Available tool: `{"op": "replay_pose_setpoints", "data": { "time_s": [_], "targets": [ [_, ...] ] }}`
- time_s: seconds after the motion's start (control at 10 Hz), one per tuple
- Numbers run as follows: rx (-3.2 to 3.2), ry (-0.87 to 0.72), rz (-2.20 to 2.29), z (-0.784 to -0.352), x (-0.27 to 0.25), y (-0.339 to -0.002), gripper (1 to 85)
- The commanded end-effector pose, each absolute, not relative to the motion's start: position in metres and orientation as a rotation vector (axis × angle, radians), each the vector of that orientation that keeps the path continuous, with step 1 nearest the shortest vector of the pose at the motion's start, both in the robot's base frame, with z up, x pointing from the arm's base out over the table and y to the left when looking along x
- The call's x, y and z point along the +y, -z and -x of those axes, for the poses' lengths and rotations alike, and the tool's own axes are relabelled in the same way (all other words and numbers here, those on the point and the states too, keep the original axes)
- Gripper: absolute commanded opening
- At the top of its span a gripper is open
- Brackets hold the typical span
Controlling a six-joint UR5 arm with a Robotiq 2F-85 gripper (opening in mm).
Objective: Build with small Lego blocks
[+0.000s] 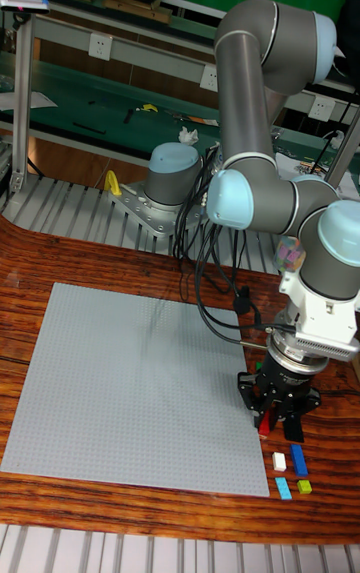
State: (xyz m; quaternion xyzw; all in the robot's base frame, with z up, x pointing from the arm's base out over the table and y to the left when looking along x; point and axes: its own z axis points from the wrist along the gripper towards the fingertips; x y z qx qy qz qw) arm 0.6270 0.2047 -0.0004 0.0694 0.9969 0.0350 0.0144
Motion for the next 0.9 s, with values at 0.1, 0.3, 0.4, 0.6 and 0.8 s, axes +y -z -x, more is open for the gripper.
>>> {"op": "replay_pose_setpoints", "data": {
  "time_s": [0.1,0.3,0.4,0.6,0.8],
  "targets": [
    [3.095,-0.155,-0.199,-0.63,0.211,-0.001,1.3],
    [3.06,-0.164,-0.124,-0.639,0.213,-0.002,1.3],
    [3.039,-0.156,-0.108,-0.645,0.211,-0.002,1.3],
    [3.032,-0.139,-0.105,-0.647,0.209,-0.002,1.3],
    [3.055,-0.147,-0.123,-0.641,0.21,-0.002,1.3]
  ]
}}
